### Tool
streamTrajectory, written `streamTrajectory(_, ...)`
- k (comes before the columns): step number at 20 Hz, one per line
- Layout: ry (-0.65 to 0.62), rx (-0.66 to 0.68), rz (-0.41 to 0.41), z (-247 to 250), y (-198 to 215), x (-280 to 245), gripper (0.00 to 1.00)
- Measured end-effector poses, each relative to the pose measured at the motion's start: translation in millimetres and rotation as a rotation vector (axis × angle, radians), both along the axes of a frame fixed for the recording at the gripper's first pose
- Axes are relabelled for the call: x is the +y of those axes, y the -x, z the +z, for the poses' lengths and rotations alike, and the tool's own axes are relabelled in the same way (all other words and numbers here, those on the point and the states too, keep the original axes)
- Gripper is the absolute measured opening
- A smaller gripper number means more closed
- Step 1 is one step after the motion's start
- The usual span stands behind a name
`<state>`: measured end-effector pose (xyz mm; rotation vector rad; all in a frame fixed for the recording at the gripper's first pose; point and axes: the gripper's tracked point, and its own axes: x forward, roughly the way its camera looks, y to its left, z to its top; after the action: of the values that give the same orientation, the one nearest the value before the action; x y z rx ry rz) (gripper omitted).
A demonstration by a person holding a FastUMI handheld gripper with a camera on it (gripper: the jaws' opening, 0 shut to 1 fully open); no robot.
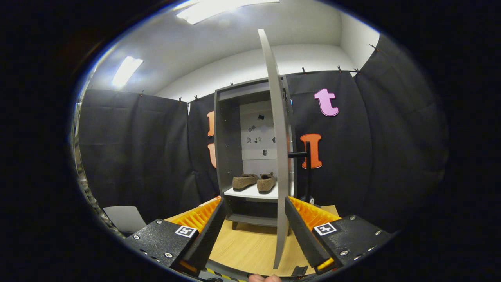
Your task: Open the shoe cabinet door, grab the shoes and put them into the shoe cabinet, then close the shoe cabinet door.
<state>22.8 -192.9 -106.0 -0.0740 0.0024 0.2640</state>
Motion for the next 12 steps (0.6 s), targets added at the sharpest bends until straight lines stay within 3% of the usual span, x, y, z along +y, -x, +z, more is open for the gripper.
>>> streamTrajectory(7, 0.003, -0.055, -0.071, 9.0, -28.1, -79.9, 0.93)
streamTrajectory(12, -0.027, -0.055, -0.034, 11.1, -53.1, -84.3, 0.93)
